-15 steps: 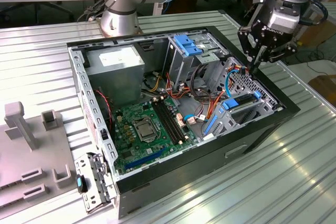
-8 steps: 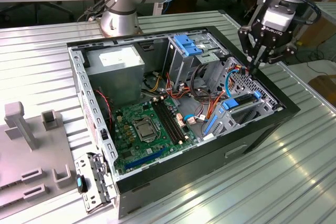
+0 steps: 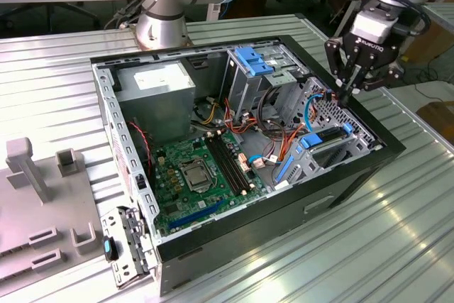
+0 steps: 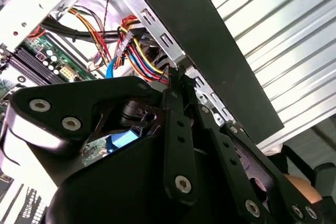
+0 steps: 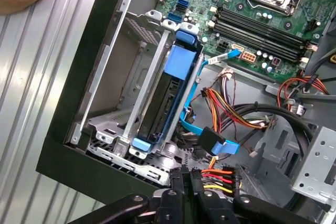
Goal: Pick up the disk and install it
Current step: 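Insert the first disk wire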
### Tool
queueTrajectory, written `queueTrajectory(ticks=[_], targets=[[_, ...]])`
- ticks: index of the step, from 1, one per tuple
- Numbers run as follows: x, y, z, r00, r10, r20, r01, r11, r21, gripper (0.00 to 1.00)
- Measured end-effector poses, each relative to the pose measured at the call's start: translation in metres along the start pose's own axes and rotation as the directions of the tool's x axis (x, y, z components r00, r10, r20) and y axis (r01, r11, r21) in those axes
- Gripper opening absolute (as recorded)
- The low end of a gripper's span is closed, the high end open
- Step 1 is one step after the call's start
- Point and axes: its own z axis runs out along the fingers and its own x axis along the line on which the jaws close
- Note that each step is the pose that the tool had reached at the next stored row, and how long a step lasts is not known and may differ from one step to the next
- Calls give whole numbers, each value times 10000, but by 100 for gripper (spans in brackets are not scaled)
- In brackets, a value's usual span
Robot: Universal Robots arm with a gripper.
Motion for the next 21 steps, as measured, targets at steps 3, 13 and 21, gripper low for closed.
queueTrajectory(ticks=[3,13,21], targets=[[21,9,8,9995,318,-11,-318,9995,-38,16],[20,11,35,9795,2011,-86,-2013,9793,-235,16],[48,136,51,9731,2303,-102,-2305,9727,-267,16]])
